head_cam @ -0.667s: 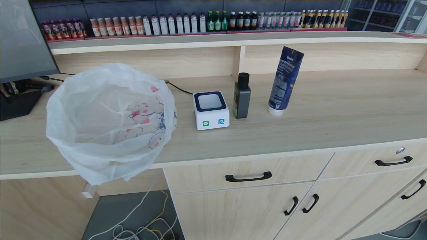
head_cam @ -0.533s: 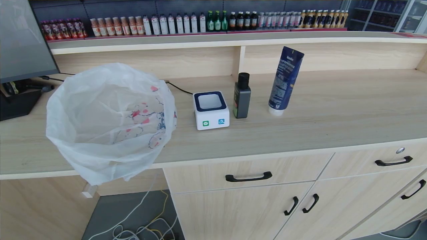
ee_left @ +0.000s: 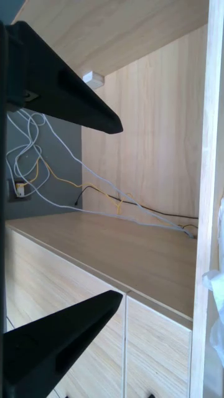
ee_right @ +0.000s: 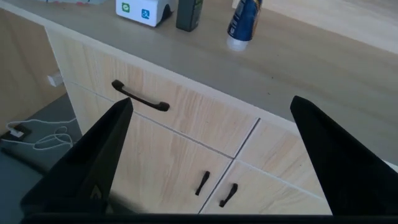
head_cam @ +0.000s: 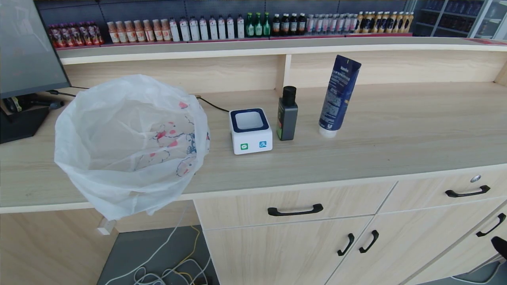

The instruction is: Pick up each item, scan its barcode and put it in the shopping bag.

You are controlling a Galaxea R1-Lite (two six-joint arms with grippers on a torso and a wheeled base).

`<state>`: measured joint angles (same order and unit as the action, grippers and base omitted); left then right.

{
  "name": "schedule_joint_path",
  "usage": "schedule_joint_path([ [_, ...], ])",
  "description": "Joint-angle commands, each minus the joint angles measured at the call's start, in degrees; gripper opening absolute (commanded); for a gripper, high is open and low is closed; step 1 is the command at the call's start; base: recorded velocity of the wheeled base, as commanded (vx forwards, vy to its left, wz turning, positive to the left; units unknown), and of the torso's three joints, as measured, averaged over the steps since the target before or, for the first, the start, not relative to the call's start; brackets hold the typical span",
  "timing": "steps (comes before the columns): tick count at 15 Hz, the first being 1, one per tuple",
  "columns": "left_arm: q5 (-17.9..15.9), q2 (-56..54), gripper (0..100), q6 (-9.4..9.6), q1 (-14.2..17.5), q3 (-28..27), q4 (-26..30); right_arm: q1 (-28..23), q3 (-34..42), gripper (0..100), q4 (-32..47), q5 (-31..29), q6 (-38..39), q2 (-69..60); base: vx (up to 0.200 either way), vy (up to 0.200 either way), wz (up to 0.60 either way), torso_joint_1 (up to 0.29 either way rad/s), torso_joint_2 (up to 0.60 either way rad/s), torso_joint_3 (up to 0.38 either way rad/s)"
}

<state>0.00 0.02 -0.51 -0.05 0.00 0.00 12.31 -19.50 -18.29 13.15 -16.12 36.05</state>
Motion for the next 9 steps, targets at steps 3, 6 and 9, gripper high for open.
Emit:
schedule_joint_path([
  [3,0.0,0.0,100,-0.02,0.0,0.0,0.0,2.6,0.1,100,-0.2,-0.1,-0.4,5.5,0.000,0.000,0.00,0.000,0.00,0.000],
  [6,0.0,0.0,100,-0.02,0.0,0.0,0.0,3.3,1.6,100,-1.7,0.0,-0.5,6.7,0.000,0.000,0.00,0.000,0.00,0.000],
  [9,0.0,0.0,100,-0.02,0.0,0.0,0.0,9.0,6.1,100,-7.3,-0.1,-0.6,9.8,0.000,0.000,0.00,0.000,0.00,0.000],
])
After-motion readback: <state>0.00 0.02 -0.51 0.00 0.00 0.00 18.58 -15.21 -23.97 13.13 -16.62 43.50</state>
